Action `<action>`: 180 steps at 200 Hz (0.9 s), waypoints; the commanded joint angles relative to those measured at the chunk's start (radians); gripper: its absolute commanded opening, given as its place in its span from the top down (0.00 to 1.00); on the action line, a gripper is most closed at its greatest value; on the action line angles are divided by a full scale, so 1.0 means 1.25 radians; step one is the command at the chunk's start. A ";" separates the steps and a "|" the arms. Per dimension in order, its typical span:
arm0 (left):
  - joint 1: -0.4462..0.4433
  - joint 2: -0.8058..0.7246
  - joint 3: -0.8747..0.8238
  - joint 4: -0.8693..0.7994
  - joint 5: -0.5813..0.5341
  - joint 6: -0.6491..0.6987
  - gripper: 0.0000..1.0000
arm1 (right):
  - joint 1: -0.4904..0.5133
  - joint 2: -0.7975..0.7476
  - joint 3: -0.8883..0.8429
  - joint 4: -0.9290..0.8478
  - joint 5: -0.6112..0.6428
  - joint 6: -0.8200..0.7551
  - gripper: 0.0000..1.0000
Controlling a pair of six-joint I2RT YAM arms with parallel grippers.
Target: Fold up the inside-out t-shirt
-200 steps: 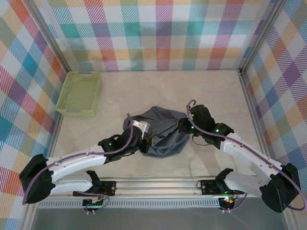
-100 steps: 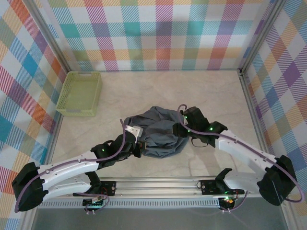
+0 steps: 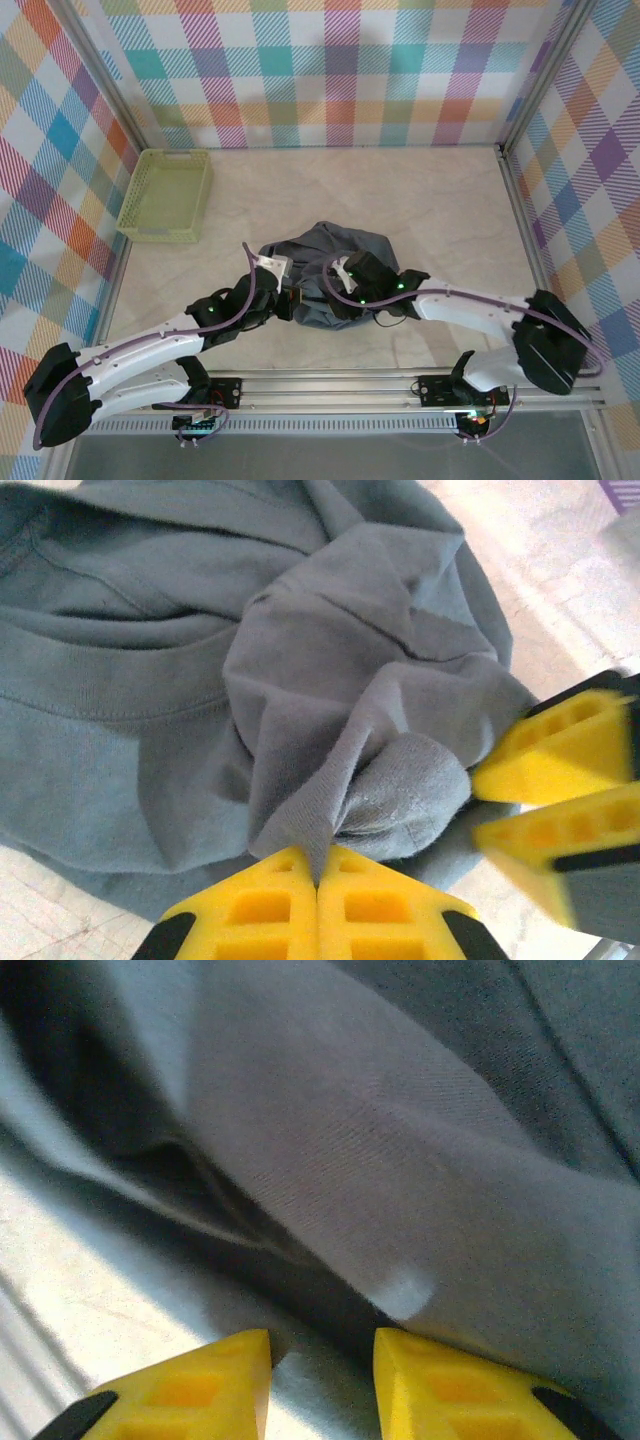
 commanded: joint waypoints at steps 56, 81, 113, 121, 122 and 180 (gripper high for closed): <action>0.041 0.035 0.006 0.009 -0.032 -0.005 1.00 | -0.133 0.289 0.247 0.054 0.007 -0.019 0.76; 0.057 0.047 0.004 0.005 -0.047 -0.010 1.00 | -0.155 0.325 0.290 0.047 0.007 -0.031 0.76; 0.082 0.086 0.009 -0.011 -0.056 -0.022 1.00 | -0.149 0.229 0.253 0.044 -0.032 -0.058 0.62; 0.088 0.095 0.010 -0.006 -0.048 -0.021 1.00 | -0.141 0.201 0.229 0.051 -0.040 -0.065 0.60; 0.088 0.096 0.010 -0.006 -0.047 -0.020 1.00 | -0.140 0.197 0.227 0.053 -0.041 -0.065 0.60; 0.093 0.124 0.013 0.016 -0.020 -0.022 1.00 | -0.071 0.156 0.120 0.098 -0.029 -0.111 0.50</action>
